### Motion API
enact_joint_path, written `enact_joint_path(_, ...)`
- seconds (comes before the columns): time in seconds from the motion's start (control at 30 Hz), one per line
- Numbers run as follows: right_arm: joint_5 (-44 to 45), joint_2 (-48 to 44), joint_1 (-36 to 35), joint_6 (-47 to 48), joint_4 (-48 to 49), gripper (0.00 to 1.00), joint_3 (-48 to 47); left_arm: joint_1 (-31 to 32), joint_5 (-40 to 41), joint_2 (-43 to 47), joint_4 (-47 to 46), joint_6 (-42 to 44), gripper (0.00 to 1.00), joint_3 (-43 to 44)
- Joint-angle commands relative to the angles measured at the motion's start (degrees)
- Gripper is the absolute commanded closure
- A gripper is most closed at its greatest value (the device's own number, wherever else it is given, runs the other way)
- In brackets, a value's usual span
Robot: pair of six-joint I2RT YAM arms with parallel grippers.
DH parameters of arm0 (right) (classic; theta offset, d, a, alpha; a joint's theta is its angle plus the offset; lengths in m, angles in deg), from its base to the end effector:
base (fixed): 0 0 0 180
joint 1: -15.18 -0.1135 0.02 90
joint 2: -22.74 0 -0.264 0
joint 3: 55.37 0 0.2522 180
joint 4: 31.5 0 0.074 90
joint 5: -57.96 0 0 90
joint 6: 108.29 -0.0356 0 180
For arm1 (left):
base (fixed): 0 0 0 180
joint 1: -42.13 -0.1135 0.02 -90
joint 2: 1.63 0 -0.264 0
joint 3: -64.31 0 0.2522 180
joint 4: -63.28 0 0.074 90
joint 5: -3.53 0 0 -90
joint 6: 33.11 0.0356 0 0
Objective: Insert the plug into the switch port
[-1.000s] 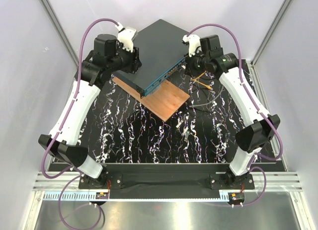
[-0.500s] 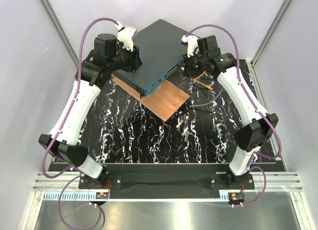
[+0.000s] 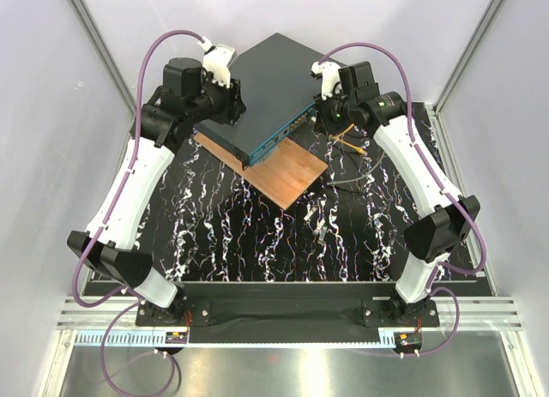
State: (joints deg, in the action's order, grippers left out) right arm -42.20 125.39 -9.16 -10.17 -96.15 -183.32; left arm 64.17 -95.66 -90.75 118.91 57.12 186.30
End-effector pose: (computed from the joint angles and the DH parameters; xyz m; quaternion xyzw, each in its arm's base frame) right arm 0.3529 0.1665 0.4097 -0.2880 0.8539 0.1393 0.4105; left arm 0.3023 -0.1285 0.4721 0.2038 0.8059 -0.1699 0.5293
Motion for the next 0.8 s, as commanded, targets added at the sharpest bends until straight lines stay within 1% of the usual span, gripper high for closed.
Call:
enact_joint_path(0.0, -1.3, -2.4, -0.8, 0.3, 2.1, 1.00, -0.5, 0.0, 0.0, 0.1, -3.4, -1.5, 0.55, 0.2)
enact_joint_path(0.2, -1.6, -4.8, -0.9, 1.2, 5.5, 1.00, 2.5, 0.1, 0.0, 0.0, -3.4, -1.6, 0.55, -0.1)
enact_joint_path(0.43, -2.2, -5.8, -0.9, 1.8, 6.4, 1.00, 3.4, 0.0, -0.1, -0.4, -3.5, -2.0, 0.55, 0.1)
enact_joint_path(0.77, 0.7, -5.5, -1.0, 8.1, 11.4, 1.00, 9.3, 0.0, -0.2, -0.6, -3.5, -2.0, 0.54, 0.2)
